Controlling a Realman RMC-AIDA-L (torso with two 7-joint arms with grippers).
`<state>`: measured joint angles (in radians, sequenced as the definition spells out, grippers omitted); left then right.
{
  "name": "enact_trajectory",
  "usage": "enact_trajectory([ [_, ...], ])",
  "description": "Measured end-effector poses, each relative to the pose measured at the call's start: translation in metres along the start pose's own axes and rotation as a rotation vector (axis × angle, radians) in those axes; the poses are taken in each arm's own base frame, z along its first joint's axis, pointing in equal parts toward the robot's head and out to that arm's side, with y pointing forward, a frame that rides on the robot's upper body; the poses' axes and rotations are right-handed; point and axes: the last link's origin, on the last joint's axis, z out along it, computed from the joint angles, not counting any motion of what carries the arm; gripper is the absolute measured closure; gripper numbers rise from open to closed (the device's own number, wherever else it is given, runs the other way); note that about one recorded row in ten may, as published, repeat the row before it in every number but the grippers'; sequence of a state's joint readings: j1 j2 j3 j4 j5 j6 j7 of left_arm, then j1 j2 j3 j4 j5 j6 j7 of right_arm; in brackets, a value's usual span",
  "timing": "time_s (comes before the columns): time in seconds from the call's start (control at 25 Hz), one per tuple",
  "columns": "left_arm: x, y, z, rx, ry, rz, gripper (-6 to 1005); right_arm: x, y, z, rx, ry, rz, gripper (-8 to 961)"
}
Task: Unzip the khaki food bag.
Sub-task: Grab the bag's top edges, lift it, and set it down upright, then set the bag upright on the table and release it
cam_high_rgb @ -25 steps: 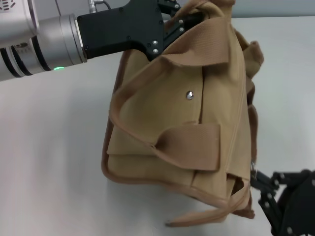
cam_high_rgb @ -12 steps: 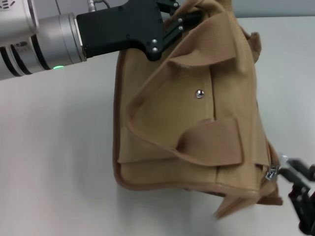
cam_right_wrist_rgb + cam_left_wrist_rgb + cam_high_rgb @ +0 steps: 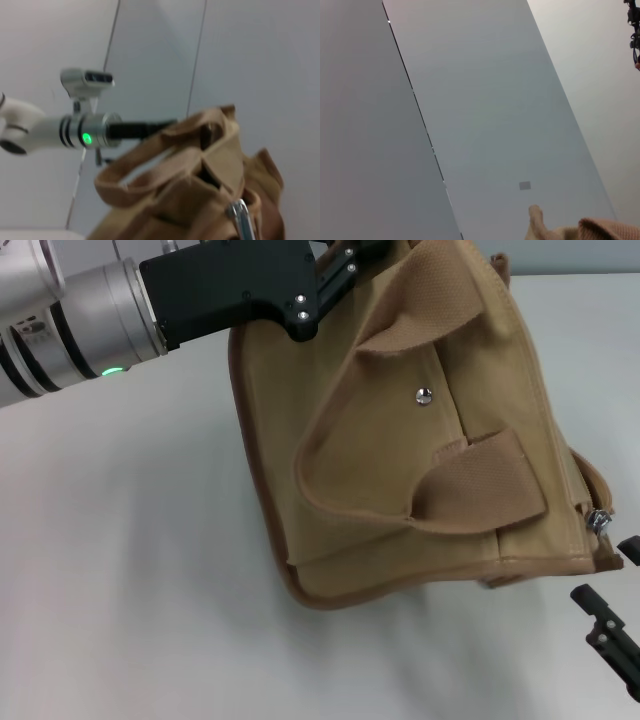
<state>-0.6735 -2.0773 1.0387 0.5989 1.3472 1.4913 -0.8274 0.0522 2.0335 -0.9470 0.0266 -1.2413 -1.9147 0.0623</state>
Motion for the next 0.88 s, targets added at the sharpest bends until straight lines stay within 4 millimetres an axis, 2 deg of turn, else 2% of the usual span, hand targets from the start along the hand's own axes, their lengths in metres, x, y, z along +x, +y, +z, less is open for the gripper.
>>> enact_trajectory([
  [0.16,0.0,0.001,0.0,-0.004,-0.001,-0.001,881,0.008,-0.007,0.003,0.065,0.043,-0.019,386],
  [0.28,-0.001,0.002,0.0,-0.009,-0.003,-0.003,880,0.014,-0.018,0.013,0.119,0.065,-0.046,246],
  [0.4,-0.002,0.005,0.0,-0.013,-0.005,-0.008,880,0.016,-0.024,0.028,0.09,0.052,-0.028,241],
  [0.64,-0.004,0.007,-0.003,-0.006,-0.002,-0.013,878,0.018,-0.027,0.044,0.074,0.042,-0.047,230],
  [0.72,-0.006,0.009,-0.006,0.011,0.01,-0.014,877,0.019,-0.035,0.059,0.076,0.034,-0.061,227],
  [0.88,-0.008,0.011,-0.011,0.038,0.031,-0.028,876,0.022,-0.048,0.075,0.105,0.042,-0.072,317],
])
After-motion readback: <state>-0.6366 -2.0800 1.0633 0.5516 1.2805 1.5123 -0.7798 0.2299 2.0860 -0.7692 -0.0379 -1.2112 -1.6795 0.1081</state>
